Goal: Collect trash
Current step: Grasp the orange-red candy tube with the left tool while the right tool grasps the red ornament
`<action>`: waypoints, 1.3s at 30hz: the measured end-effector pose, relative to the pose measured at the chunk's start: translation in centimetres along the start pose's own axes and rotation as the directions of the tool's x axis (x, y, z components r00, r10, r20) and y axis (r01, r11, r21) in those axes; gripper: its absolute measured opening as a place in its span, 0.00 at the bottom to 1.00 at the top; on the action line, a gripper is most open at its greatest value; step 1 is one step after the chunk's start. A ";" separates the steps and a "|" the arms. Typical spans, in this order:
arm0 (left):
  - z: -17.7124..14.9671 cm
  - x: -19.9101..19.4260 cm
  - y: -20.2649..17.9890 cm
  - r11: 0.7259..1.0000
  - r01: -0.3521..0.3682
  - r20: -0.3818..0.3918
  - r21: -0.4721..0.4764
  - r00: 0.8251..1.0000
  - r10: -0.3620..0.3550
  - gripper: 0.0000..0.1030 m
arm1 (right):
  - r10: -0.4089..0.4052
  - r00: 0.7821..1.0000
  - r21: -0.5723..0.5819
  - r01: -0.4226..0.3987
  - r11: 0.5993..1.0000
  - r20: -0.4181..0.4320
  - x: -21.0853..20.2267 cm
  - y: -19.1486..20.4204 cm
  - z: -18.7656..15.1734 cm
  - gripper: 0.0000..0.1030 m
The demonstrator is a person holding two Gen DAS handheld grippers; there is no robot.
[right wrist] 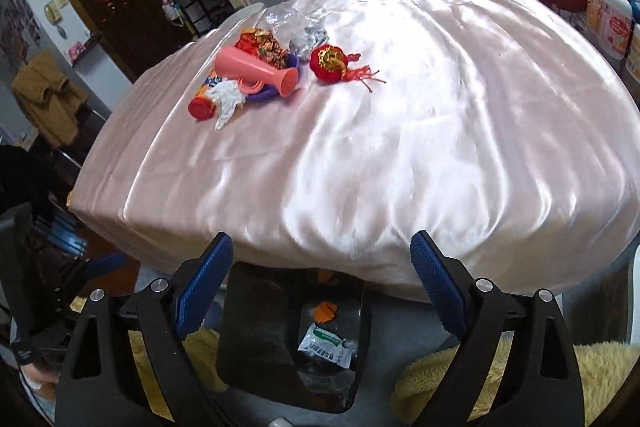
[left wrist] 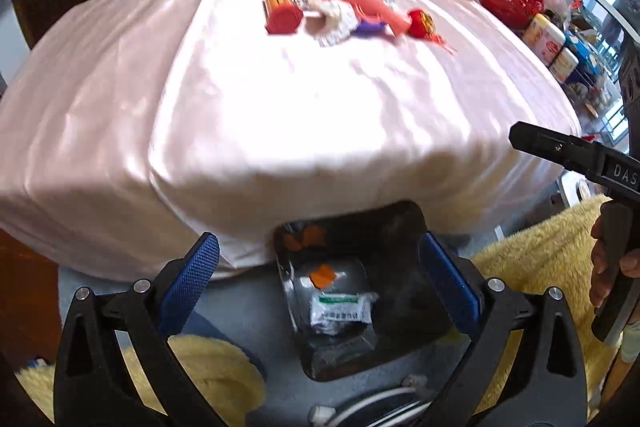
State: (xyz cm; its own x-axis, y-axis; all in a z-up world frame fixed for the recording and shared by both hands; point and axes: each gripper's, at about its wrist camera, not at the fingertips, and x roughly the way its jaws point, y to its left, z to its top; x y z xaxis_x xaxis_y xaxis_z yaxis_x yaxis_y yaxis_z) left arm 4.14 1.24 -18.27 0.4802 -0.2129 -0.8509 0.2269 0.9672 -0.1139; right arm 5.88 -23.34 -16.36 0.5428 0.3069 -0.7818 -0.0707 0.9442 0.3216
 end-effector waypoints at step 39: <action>17.8 9.0 2.9 0.996 -0.078 0.027 0.046 0.997 0.077 0.45 | -0.041 0.999 -0.086 0.041 0.995 0.003 10.2 0.5 13.0 0.43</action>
State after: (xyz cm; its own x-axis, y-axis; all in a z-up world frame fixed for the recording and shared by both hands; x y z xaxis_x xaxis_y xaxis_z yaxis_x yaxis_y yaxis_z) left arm 24.19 -0.32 -17.17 0.5191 -0.1414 -0.8429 0.2272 0.9736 -0.0234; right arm 22.30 -21.31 -17.21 0.5476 0.2675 -0.7928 -0.1204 0.9628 0.2417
